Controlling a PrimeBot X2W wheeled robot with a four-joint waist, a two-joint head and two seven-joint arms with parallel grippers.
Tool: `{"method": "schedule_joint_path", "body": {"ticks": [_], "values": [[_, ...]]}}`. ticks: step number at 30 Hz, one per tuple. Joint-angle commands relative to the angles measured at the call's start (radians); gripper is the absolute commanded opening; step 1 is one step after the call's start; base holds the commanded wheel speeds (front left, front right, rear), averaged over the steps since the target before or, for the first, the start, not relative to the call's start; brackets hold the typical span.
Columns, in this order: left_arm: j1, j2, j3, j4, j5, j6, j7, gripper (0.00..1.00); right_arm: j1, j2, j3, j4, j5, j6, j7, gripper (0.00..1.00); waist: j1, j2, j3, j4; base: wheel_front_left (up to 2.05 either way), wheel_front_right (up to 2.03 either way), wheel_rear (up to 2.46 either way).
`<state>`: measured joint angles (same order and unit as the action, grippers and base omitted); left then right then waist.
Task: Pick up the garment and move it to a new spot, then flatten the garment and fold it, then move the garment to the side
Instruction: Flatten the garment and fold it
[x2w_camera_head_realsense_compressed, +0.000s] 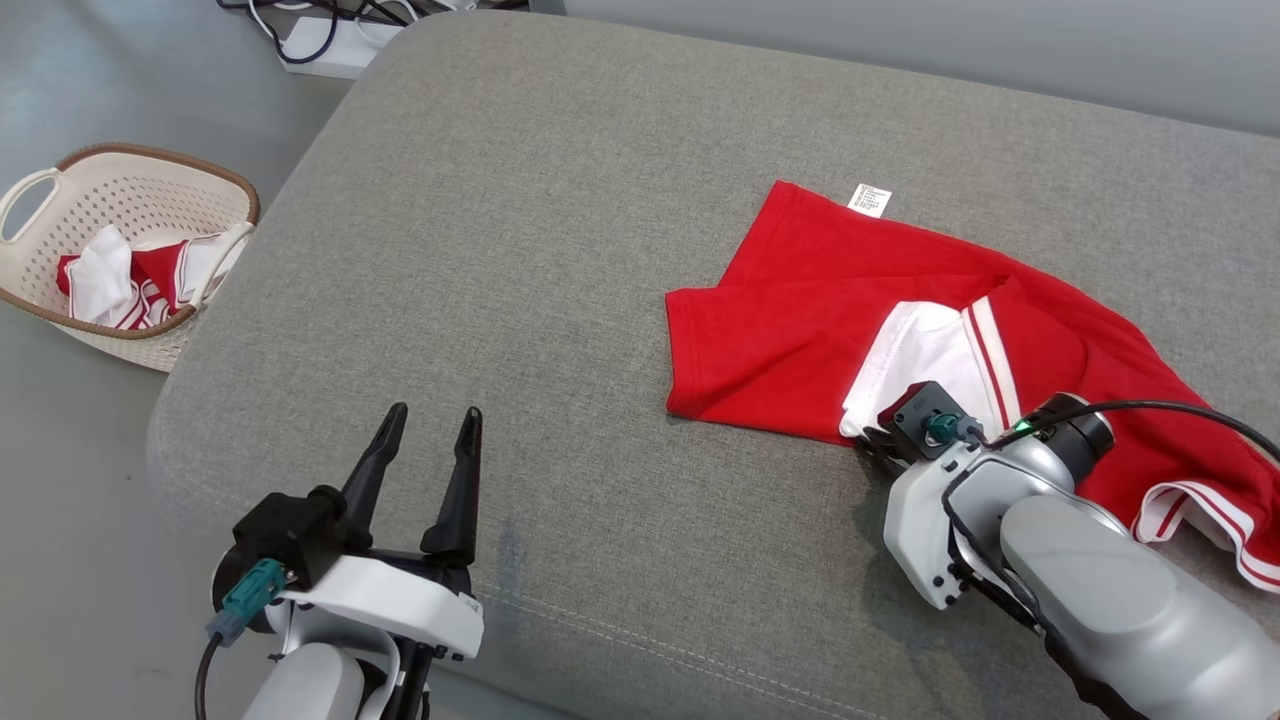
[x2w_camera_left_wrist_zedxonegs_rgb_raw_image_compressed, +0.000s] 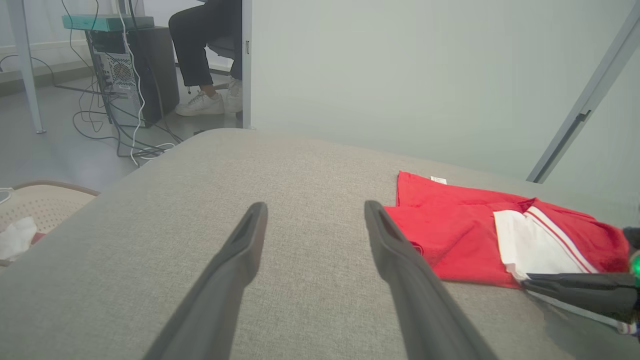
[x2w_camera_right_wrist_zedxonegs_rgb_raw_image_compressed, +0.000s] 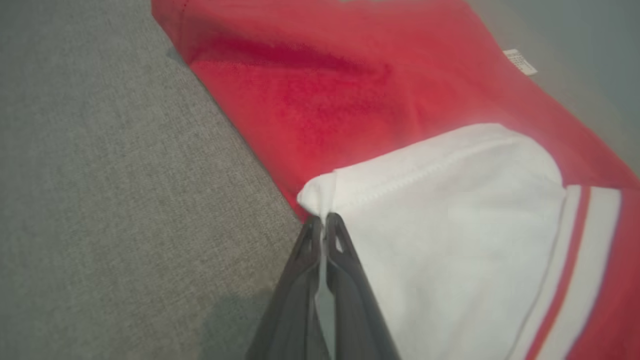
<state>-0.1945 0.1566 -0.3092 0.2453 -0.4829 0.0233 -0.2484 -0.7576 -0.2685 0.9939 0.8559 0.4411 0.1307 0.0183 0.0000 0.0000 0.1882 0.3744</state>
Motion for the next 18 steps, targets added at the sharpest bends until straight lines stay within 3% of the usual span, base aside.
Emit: {"method": "schedule_joint_path", "body": {"ticks": [1, 10, 18], "values": [[-0.046, 0.014, 0.037, -0.014, 0.010, -0.007, -0.012, 1.00, -0.013, 0.010, 0.003, -0.006, 0.019, 0.000, -0.023, 0.00, 0.0000, 0.0000, -0.003, 0.000, 0.00, 0.00, 0.00], [-0.038, 0.000, 0.061, -0.008, 0.030, -0.025, -0.013, 1.00, 0.004, -0.015, -0.014, -0.020, 0.125, 0.000, -0.097, 0.00, 0.0000, 0.0000, -0.021, -0.013, 0.00, 0.00, 0.00], [-0.022, 0.013, 0.084, -0.009, 0.048, -0.031, -0.013, 1.00, 0.078, -0.082, -0.010, -0.151, 0.234, 0.000, -0.087, 0.00, 0.0000, 0.0000, -0.036, -0.067, 0.00, 0.00, 0.00]]}}
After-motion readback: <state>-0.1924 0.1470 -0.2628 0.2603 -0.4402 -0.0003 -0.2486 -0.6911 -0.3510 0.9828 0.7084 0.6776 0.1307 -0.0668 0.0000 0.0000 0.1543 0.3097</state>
